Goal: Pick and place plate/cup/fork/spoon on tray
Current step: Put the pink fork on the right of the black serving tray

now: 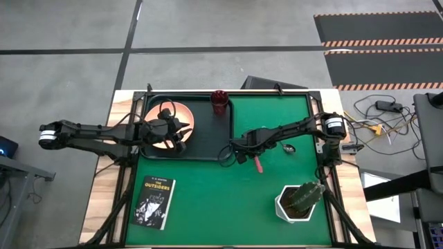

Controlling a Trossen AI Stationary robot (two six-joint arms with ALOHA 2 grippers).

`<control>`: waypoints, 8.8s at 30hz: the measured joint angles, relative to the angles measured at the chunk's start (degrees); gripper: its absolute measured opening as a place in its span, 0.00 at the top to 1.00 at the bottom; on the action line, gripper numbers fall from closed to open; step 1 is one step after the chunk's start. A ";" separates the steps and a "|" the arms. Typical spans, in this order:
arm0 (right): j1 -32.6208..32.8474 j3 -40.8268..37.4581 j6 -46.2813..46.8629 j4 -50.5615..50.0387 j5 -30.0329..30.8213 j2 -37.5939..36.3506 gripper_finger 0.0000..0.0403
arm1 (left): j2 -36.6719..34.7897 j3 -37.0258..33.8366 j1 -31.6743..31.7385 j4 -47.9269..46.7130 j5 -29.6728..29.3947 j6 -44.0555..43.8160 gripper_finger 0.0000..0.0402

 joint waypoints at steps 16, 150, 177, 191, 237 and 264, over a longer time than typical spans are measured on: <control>5.45 0.74 -3.45 4.10 16.81 -9.68 0.94 | 0.00 -0.02 -0.02 -0.76 1.36 -1.60 0.82; 18.92 -29.09 -51.88 53.12 35.06 -50.43 0.55 | 33.24 3.37 22.23 28.50 20.94 -12.09 1.00; 18.96 -32.62 -51.37 53.90 34.24 -55.36 0.55 | 36.09 5.25 22.73 27.13 18.95 -11.58 0.84; 18.96 -32.59 -51.41 53.91 34.30 -55.36 0.55 | 35.74 7.09 10.21 19.19 10.90 -11.44 0.86; 18.96 -32.62 -51.39 53.80 34.32 -55.34 0.55 | 40.93 7.15 7.18 17.12 0.37 -10.45 0.99; 6.12 -6.22 -48.20 44.16 21.39 -28.07 0.95 | -0.83 2.00 -1.40 17.34 1.18 14.02 0.99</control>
